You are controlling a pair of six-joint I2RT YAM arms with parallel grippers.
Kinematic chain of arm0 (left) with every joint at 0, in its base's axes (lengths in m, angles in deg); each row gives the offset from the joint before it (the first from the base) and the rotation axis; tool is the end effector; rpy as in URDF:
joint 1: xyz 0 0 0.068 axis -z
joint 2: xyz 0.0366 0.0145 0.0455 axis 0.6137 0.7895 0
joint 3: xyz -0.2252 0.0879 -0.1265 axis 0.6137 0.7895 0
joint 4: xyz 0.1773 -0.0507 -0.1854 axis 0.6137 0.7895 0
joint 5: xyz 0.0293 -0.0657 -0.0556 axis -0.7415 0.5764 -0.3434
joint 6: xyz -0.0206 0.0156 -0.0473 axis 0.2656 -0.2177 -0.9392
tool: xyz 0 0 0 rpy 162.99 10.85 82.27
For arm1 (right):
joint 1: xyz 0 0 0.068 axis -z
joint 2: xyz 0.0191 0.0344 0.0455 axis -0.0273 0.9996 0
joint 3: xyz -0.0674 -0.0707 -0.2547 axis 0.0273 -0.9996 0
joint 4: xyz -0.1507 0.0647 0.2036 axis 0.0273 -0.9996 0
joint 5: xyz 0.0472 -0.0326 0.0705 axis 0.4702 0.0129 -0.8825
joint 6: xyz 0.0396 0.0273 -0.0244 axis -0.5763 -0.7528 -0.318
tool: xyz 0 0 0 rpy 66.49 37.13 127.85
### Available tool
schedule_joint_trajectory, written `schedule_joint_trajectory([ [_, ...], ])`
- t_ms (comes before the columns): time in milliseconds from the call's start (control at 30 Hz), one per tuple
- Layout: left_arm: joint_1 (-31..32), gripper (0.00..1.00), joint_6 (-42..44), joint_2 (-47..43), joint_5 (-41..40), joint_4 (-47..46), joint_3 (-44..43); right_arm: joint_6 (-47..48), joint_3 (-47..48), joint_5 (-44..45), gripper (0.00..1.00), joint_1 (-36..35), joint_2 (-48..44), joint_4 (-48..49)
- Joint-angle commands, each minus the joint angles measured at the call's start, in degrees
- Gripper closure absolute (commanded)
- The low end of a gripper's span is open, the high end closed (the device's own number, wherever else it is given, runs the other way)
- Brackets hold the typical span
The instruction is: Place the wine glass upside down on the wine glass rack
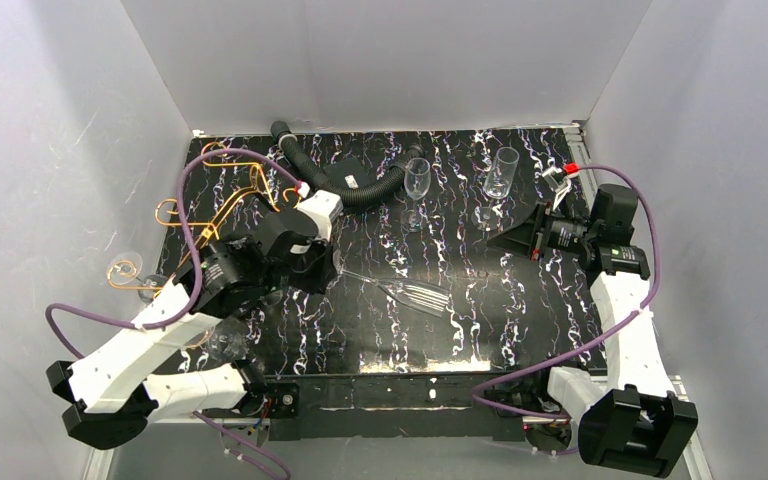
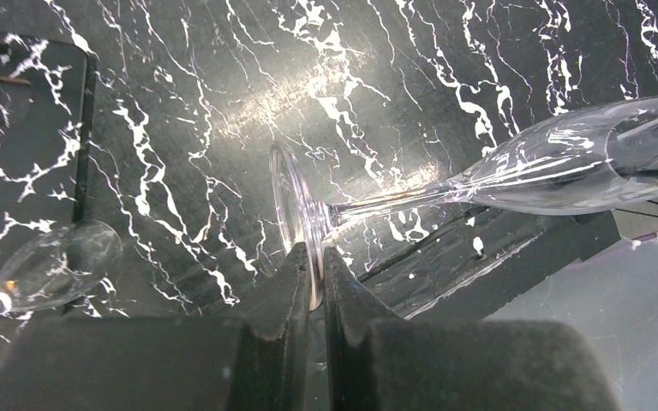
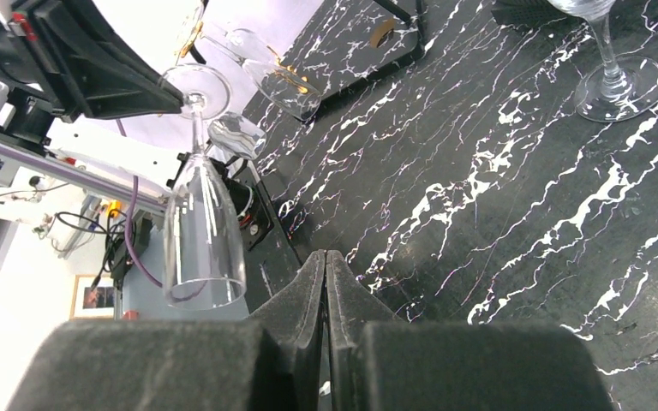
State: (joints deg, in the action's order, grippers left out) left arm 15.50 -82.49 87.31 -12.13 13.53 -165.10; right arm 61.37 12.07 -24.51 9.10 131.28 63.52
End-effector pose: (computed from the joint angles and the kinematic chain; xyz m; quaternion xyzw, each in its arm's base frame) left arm 0.1301 -0.1630 0.4563 0.1189 0.7309 -0.3605 0.5672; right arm 0.2028 0.0073 0.3247 -0.1918 0.7314 0.5134 0.4057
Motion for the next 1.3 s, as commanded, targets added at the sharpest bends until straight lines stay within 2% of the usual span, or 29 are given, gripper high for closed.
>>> schedule_joint_trajectory([
  [0, -0.1, 1.0, 4.9, -0.2, -1.0, 4.5, -5.3, -0.4, -0.2, 0.9, 0.91, 0.4, 0.1, 1.7],
  [133, -0.1, 1.0, 9.7, -0.4, -3.1, 8.5, -10.2, 1.6, -0.7, 0.0, 0.91, 0.4, 0.2, 1.1],
  [167, -0.1, 1.0, 10.9, -0.5, -3.9, 9.6, -11.5, 2.2, -0.7, -0.6, 0.46, 0.4, 0.3, 1.2],
  [233, -0.1, 1.0, 13.7, -0.5, -5.9, 12.0, -14.3, 3.0, -0.4, -1.3, 0.62, 0.4, 0.8, 0.7],
  [267, -0.1, 1.0, 14.9, -0.4, -7.1, 13.3, -15.7, 3.3, -0.4, -1.3, 0.64, 0.4, 1.2, 0.6],
  [300, -0.1, 1.0, 16.3, -0.5, -8.0, 14.6, -17.0, 3.6, -0.2, -1.1, 0.58, 0.5, 1.6, 0.3],
  [333, -0.1, 1.0, 17.5, -0.4, -9.3, 15.6, -18.5, 3.9, 0.0, -0.7, 0.42, 0.5, 2.2, -0.1],
  [367, -0.1, 1.0, 19.2, -0.4, -10.4, 16.6, -19.9, 4.3, 0.1, -0.6, 0.29, 0.5, 2.7, -0.5],
  [400, -0.1, 1.0, 20.7, -0.3, -12.1, 17.5, -21.2, 5.3, 0.3, -0.7, 0.26, 0.5, 3.2, -1.5],
  [600, -0.1, 1.0, 31.3, 0.7, -22.5, 21.9, -28.8, 10.1, 2.0, -1.5, 0.27, 0.5, 5.4, -6.1],
  [767, -0.1, 1.0, 43.3, 2.9, -33.7, 19.4, -33.8, 10.3, 1.8, -1.6, 0.26, 0.5, 6.3, -6.1],
  [1000, -0.1, 1.0, 62.9, 8.2, -44.2, 7.3, -38.5, 12.0, 1.7, -2.3, 0.26, 0.5, 7.8, -6.6],
  [1033, -0.1, 1.0, 71.2, 9.1, -47.1, 0.2, -37.6, 12.7, 2.0, -2.4, 0.26, 0.5, 8.3, -7.1],
  [1100, -0.1, 1.0, 76.6, 8.9, -48.6, -5.0, -35.9, 13.0, 2.1, -2.6, 0.26, 0.5, 8.6, -7.6],
  [1267, -0.1, 1.0, 82.9, 7.9, -50.3, -11.5, -34.4, 13.2, 2.2, -3.1, 0.26, 0.5, 9.4, -7.9],
])
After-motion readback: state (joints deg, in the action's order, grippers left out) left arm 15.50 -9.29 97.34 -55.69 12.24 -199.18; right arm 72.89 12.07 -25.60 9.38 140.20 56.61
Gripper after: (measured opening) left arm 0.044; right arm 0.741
